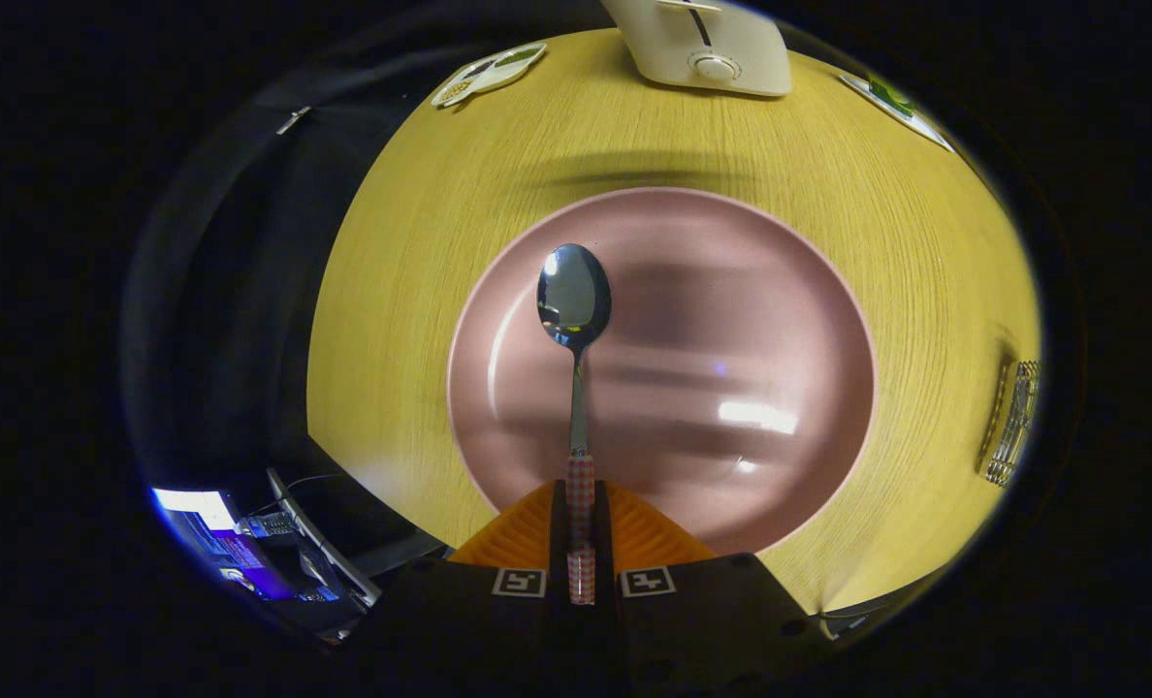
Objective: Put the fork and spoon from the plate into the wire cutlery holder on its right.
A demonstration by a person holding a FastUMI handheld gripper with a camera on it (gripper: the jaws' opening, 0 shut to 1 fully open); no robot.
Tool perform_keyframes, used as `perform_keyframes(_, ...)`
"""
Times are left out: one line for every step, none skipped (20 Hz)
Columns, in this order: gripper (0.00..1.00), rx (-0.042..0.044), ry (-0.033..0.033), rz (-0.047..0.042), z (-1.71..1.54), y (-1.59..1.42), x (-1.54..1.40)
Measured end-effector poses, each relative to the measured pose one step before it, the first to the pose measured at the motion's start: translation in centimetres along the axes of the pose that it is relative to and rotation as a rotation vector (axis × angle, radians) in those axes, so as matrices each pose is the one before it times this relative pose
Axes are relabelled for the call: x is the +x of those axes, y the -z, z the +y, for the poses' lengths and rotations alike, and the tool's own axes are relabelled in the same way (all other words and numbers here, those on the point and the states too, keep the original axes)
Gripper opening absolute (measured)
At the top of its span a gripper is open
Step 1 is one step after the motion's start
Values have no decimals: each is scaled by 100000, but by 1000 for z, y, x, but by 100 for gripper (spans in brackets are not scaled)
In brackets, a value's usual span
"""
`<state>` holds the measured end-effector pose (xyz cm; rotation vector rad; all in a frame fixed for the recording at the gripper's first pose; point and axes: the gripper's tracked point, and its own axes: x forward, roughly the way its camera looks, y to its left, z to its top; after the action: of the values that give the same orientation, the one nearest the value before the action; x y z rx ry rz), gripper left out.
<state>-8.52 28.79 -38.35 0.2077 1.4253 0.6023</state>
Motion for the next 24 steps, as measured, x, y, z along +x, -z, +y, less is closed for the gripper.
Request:
perform_keyframes(13,578,-1272,-817,111,-159,-714)
perform_keyframes(13,741,-1744,-445,173,-2,-799)
perform_keyframes(13,404,-1351,-693,-89,-21,-946)
perform_keyframes(13,-181,-487,-955,-337,47,-1131)
perform_keyframes(13,-690,40,-974,-419,69,-1140)
perform_keyframes(13,-752,-78,-921,-507,96,-1316)
perform_keyframes(13,-242,-435,-1258,-518,15,-1363)
perform_keyframes(13,243,-462,-1371,-585,-47,-1494)
perform_keyframes(13,645,-393,-1360,-659,-19,-1534)
perform_keyframes(13,875,-262,-1476,-739,-66,-1623)
perform_keyframes(13,827,-71,-1753,-805,-105,-1634)
perform_keyframes(13,557,268,-1513,-977,-169,-1692)
perform_keyframes(13,789,455,-1797,-1040,-259,-1592)
perform_keyframes(13,1387,371,-1531,-1109,-140,-1731)
perform_keyframes(13,1269,1083,-1222,-1293,-296,-1541)
perform_keyframes(13,1105,1266,-1138,-1399,-193,-1539)
perform_keyframes(13,590,1411,-772,-1250,-127,-1327)
perform_keyframes(13,512,742,-379,-1210,-53,-1317)
perform_keyframes(13,849,587,377,-1084,-56,-972)
perform_keyframes(13,970,935,1136,-1186,76,-869)
perform_keyframes(13,443,1076,1967,-1114,166,-678)
perform_keyframes(13,202,1420,2830,-791,1034,-921)
perform_keyframes(13,93,1740,3241,-1121,351,-514)
perform_keyframes(13,-378,1709,3403,-1100,293,-309)
